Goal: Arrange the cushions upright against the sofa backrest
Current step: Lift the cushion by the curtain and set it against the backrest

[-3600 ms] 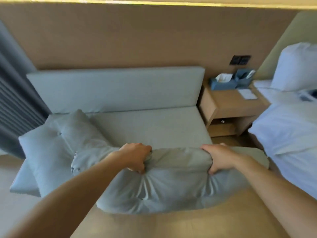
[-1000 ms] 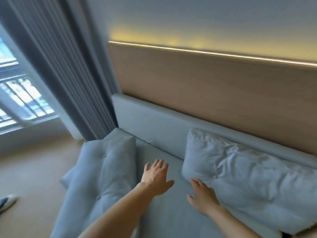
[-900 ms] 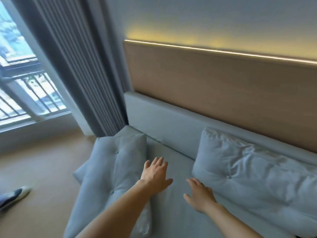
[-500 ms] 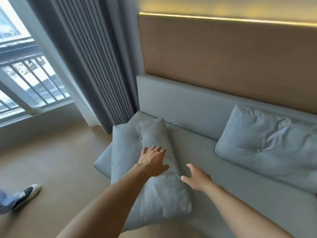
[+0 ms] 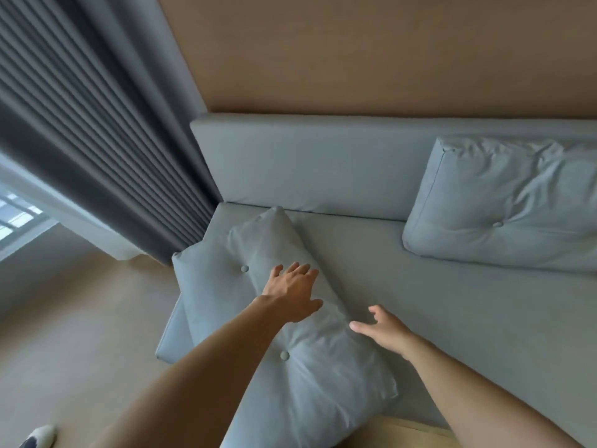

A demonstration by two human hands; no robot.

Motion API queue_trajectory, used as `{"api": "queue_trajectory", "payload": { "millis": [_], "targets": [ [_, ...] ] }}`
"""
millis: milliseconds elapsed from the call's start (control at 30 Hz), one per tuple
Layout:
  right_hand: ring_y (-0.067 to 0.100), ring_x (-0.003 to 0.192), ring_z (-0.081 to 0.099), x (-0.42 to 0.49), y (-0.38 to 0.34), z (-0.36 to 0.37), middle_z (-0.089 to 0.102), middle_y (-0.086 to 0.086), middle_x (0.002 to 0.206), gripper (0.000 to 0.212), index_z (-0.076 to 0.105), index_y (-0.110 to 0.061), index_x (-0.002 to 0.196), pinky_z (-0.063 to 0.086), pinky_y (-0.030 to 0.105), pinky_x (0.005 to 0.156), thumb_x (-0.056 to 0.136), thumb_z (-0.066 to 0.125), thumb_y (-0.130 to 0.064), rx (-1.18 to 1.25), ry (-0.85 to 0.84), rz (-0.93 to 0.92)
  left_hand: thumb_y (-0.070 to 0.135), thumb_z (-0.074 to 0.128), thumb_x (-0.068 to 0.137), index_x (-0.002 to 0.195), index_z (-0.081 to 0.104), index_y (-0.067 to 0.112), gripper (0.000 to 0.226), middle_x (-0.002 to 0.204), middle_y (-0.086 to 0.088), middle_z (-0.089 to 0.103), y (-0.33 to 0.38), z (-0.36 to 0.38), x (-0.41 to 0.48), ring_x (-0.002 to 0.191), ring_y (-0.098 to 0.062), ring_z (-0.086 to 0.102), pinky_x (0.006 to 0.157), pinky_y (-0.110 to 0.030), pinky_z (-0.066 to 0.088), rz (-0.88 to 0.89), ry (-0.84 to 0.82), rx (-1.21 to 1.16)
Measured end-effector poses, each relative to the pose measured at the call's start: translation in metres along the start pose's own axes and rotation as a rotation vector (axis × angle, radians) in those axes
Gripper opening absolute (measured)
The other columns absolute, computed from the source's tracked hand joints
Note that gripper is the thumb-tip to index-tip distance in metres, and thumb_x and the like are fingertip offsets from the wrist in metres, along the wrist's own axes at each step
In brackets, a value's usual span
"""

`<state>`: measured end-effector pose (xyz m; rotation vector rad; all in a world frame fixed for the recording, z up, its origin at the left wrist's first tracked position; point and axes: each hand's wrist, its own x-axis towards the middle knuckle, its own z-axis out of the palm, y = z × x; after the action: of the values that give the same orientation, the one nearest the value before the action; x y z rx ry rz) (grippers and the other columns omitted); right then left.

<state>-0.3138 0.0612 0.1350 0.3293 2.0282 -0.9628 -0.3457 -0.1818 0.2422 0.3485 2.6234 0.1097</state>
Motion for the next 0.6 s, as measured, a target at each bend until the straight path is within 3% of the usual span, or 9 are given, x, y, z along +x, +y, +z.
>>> {"api": "queue_trajectory", "payload": {
  "millis": [67,200,233,333,467,600],
  "targets": [
    [0.026,0.146,0.039,0.038,-0.001,0.008,0.032,0.011,0.164,0.116,0.023,-0.018,0.159,0.033,0.039,0.117,0.072,0.08,-0.068,0.066,-0.037,0.04,0.055,0.056,0.098,0.16,0.031,0.022,0.075,0.167,-0.001,0.031,-0.019,0.005,0.029,0.153,-0.023,0.024,0.124,-0.05,0.013,0.03,-0.03,0.011],
    [0.025,0.147,0.038,0.112,0.011,0.031,0.033,0.007,0.164,0.158,0.017,-0.02,0.162,0.035,0.041,0.118,0.035,0.084,-0.086,0.1,-0.131,0.133,0.056,0.057,0.098,0.161,0.027,0.024,0.077,0.169,0.001,0.025,-0.055,0.019,0.08,0.156,-0.02,0.018,0.126,-0.047,0.011,0.054,-0.087,-0.019],
    [0.025,0.145,0.04,0.127,0.012,0.036,0.038,0.005,0.161,0.158,0.021,-0.017,0.161,0.036,0.037,0.117,0.034,0.086,-0.084,0.092,-0.159,0.138,0.056,0.057,0.098,0.162,0.026,0.025,0.078,0.17,0.002,0.023,-0.064,0.024,0.094,0.157,-0.019,0.015,0.126,-0.047,0.011,0.061,-0.103,-0.02],
    [0.021,0.139,0.045,0.155,0.018,0.049,0.051,-0.004,0.145,0.128,0.04,-0.018,0.151,0.033,0.025,0.107,0.046,0.096,-0.066,0.064,-0.196,0.085,0.058,0.056,0.098,0.163,0.023,0.026,0.079,0.171,0.002,0.02,-0.085,0.04,0.128,0.157,-0.019,0.012,0.126,-0.047,0.01,0.09,-0.15,-0.027],
    [0.014,0.134,0.049,0.185,0.041,0.07,0.055,-0.011,0.141,0.136,0.046,-0.026,0.143,0.034,0.031,0.115,0.025,0.096,-0.073,0.144,-0.158,0.012,0.059,0.056,0.097,0.163,0.02,0.027,0.082,0.172,0.002,0.018,-0.104,0.053,0.161,0.158,-0.018,0.011,0.127,-0.046,0.009,0.14,-0.219,0.012],
    [0.004,0.124,0.057,0.177,0.034,0.081,0.062,-0.014,0.134,0.119,0.05,-0.031,0.136,0.04,0.033,0.115,0.032,0.103,-0.052,0.193,-0.11,-0.051,0.064,0.071,0.084,0.164,0.013,0.018,0.109,0.172,-0.004,0.013,-0.11,0.049,0.21,0.157,-0.021,0.011,0.126,-0.045,0.011,0.301,-0.338,0.228]
  ]
}}
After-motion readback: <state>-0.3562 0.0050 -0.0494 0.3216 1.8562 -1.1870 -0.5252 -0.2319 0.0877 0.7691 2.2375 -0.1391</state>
